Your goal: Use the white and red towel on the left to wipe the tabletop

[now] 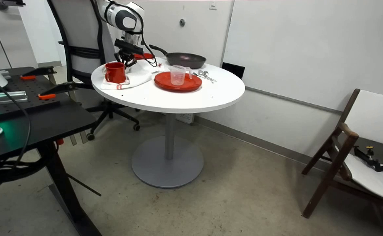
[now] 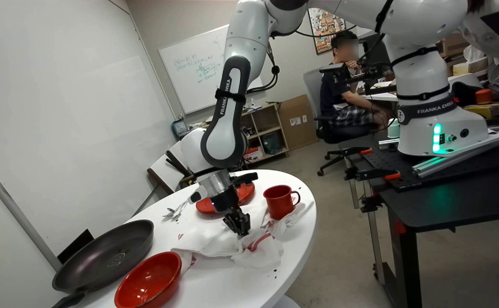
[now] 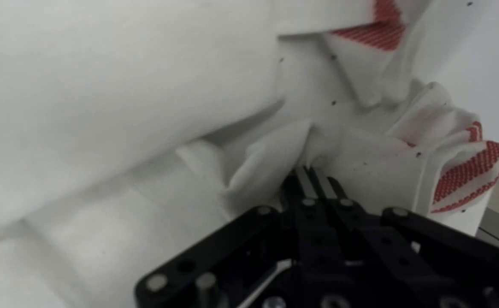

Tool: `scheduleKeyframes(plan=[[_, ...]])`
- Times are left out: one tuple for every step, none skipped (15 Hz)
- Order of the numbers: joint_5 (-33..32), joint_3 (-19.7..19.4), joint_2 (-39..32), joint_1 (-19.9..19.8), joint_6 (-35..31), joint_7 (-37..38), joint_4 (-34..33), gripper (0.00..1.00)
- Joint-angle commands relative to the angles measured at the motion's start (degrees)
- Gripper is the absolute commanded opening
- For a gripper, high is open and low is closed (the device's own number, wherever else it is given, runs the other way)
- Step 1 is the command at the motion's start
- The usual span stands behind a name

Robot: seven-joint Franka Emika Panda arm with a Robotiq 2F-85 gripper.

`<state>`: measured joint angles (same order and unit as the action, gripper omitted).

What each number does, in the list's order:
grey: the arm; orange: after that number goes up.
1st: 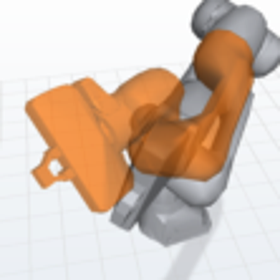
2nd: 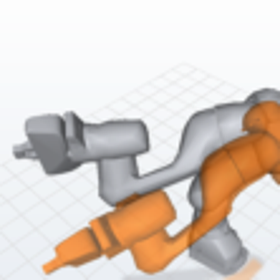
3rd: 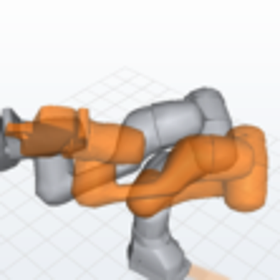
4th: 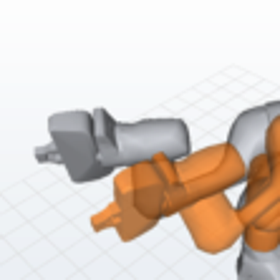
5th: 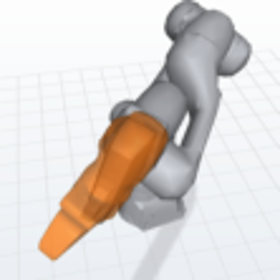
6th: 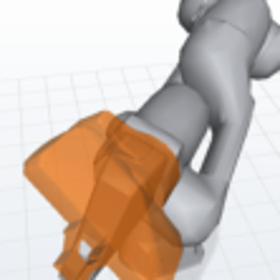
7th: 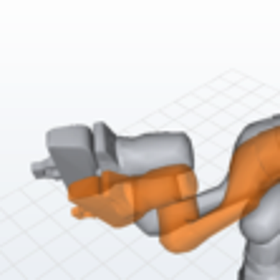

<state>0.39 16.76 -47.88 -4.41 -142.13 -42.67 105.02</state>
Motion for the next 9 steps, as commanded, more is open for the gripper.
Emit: scheduleKeyframes(plan=[[2.5,2.1,4.3,-1.8,1.3,-0.5,8.0,0.0],[2.8,2.3,4.8,-2.0,1.6,-0.7,9.1,0.0],[3.1,2.5,5.2,-2.1,1.8,-0.8,10.0,0.0],[3.4,2.7,5.5,-2.2,2.0,-0.8,10.6,0.0],[3.5,2.7,5.7,-2.2,2.2,-0.8,11.0,0.0],[3.7,2.8,5.6,-2.3,2.3,-0.8,11.4,0.0],[3.8,2.7,5.8,-2.4,2.4,-0.9,11.7,0.0],[3.9,2.6,5.8,-2.4,2.4,-0.9,11.7,0.0],[3.9,2.5,5.8,-2.4,2.3,-0.9,11.6,0.0]])
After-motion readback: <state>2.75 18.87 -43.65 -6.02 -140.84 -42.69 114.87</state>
